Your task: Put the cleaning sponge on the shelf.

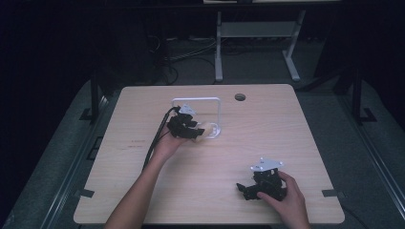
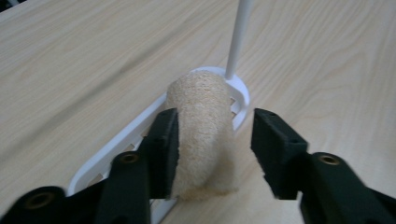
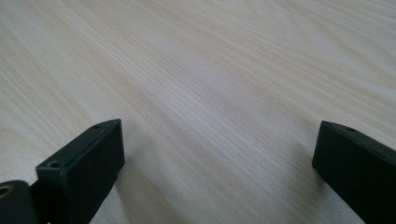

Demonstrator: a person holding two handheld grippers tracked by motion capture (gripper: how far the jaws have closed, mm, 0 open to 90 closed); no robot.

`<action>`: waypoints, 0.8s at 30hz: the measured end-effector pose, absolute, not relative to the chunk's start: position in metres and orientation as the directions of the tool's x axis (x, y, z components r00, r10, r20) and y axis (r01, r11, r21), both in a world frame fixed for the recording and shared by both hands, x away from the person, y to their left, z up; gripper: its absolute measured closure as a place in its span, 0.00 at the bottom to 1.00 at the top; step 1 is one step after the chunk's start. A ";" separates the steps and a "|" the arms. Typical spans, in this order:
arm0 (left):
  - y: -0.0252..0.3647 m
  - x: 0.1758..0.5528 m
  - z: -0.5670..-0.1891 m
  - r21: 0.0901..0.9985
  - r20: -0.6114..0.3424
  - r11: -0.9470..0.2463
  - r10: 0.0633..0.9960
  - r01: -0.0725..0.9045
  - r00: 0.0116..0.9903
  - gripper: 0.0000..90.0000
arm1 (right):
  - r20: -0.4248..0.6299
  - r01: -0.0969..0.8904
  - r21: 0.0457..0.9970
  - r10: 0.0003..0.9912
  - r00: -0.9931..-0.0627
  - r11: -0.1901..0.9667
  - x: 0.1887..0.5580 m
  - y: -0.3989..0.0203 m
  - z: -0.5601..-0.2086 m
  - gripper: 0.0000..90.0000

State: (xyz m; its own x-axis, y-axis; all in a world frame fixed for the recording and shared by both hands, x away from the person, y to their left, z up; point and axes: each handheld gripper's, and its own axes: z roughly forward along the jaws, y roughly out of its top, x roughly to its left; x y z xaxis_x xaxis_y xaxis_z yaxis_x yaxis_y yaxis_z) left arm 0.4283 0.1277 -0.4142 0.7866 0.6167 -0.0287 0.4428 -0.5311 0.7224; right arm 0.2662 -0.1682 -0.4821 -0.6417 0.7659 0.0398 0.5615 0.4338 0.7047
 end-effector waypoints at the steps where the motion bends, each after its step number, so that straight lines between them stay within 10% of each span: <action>1: 0.129 0.427 -0.413 0.723 -0.042 -0.526 0.614 0.448 0.789 0.63 | 0.040 0.561 0.705 0.766 -0.642 0.434 0.266 -0.168 -0.482 0.02; 8: 0.135 0.415 -0.413 0.714 -0.113 -0.520 0.575 0.469 0.810 0.98 | 0.033 0.560 0.703 0.766 -0.642 0.439 0.266 -0.169 -0.482 0.02; 24: 0.119 0.402 -0.437 0.690 -0.113 -0.562 0.539 0.456 0.835 1.00 | 0.032 0.560 0.702 0.766 -0.642 0.440 0.266 -0.169 -0.482 0.02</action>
State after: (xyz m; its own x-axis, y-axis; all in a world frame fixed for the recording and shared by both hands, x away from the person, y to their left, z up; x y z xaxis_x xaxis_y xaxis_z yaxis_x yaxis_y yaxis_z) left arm 0.4025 0.1193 -0.4369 0.8350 0.5385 -0.1131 0.4559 -0.5618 0.6903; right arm 0.2663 -0.1685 -0.4820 -0.6422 0.7659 0.0322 0.5597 0.4398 0.7024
